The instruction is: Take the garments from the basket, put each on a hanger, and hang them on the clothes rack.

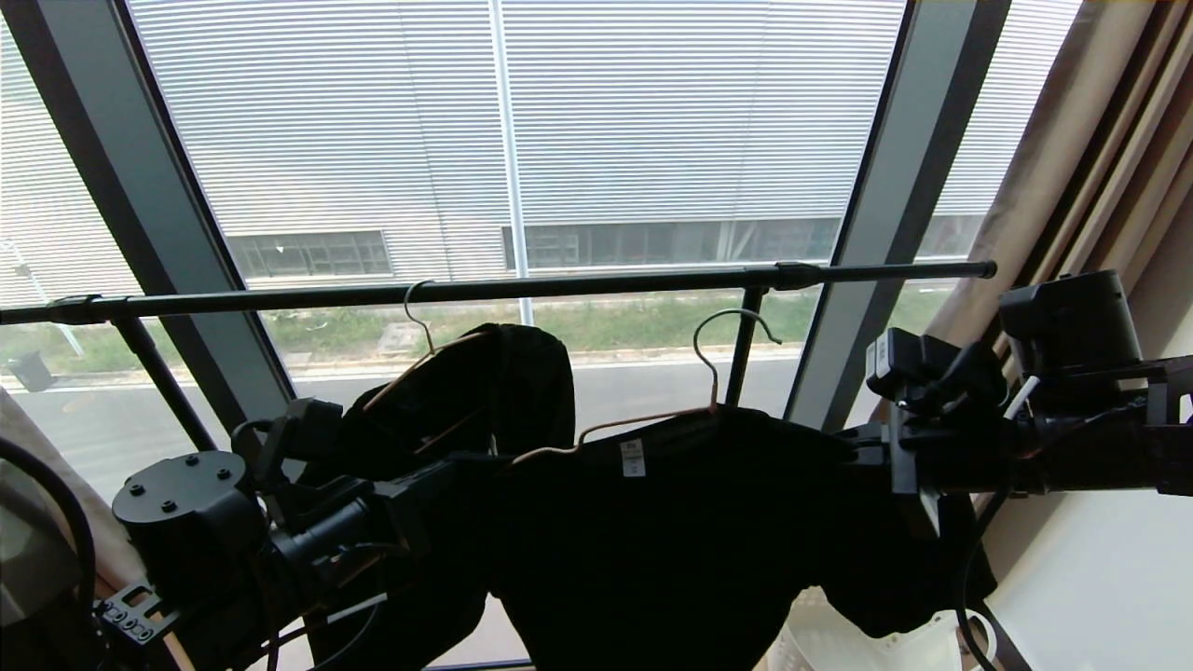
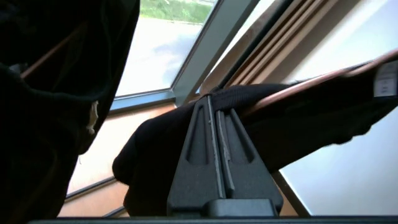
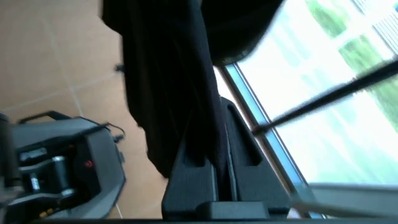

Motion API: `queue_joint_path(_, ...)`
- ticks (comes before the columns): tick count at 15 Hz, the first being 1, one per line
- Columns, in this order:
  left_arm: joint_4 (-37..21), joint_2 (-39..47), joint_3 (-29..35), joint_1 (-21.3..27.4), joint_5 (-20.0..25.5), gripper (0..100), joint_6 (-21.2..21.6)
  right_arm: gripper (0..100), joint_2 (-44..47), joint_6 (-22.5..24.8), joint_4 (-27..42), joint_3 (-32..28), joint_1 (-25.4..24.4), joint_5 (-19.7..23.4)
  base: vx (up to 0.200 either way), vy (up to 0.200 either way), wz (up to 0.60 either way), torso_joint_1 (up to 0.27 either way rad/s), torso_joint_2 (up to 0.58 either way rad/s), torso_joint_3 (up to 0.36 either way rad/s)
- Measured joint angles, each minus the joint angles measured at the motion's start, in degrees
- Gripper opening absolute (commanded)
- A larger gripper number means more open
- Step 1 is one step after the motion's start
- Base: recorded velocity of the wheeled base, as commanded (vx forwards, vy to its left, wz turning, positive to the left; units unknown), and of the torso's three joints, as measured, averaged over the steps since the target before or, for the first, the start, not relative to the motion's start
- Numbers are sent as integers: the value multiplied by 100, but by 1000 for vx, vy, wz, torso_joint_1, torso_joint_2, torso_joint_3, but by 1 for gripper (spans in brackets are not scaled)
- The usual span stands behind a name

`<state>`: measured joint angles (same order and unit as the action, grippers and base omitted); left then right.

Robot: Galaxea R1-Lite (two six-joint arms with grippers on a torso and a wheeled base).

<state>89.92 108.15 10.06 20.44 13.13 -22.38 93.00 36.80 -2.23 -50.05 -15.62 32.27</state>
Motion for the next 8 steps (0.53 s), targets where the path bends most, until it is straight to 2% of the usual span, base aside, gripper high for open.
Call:
queue_joint_path(3,-1,-154,7,74,2,0,-2,0,127,-7,0,15,-190,-233,0,0,0,0,0,0)
queue_joint_path(8,2,-516,179,584,13,0,0,0,402,-84,-67,-2,-634,-263,0,0,0,0,0,0)
